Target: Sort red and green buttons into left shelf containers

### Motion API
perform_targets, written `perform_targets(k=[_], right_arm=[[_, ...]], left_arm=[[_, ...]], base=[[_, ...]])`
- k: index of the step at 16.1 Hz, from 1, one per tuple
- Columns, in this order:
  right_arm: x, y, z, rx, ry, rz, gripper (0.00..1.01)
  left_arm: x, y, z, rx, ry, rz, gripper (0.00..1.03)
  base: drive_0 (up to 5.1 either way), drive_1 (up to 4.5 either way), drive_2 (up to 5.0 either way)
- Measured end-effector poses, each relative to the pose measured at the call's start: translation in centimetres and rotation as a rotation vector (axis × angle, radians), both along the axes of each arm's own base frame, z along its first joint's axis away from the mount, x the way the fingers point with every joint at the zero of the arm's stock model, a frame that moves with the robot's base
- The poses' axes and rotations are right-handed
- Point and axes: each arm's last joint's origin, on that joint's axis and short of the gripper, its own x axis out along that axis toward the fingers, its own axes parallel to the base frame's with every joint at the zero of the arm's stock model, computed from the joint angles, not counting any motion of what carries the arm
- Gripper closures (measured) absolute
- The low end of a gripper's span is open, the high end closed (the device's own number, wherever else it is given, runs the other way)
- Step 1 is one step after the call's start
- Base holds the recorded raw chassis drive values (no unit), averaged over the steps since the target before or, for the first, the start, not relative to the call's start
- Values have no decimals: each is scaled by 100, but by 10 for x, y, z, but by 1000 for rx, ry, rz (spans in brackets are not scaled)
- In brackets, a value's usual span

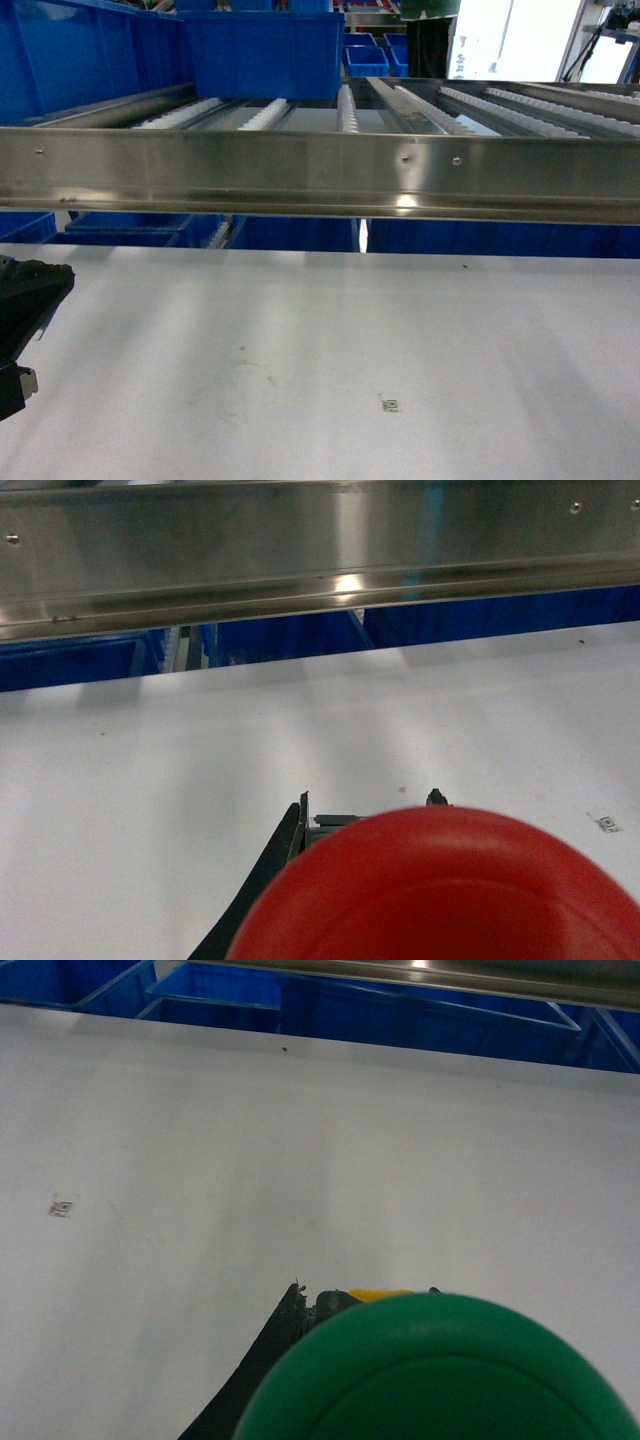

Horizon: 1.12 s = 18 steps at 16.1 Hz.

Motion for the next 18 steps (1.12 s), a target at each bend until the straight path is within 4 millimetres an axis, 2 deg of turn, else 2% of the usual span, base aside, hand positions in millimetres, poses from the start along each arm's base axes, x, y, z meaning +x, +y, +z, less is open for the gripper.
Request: perform_targets(k=[7,18], right_arm=[[0,0,0,0,2,0,75],[0,0,0,0,3,0,75]], left_arm=[[0,0,0,0,0,0,76],[0,0,0,1,1,3,76]], base=[[0,0,0],[-454,72,401]])
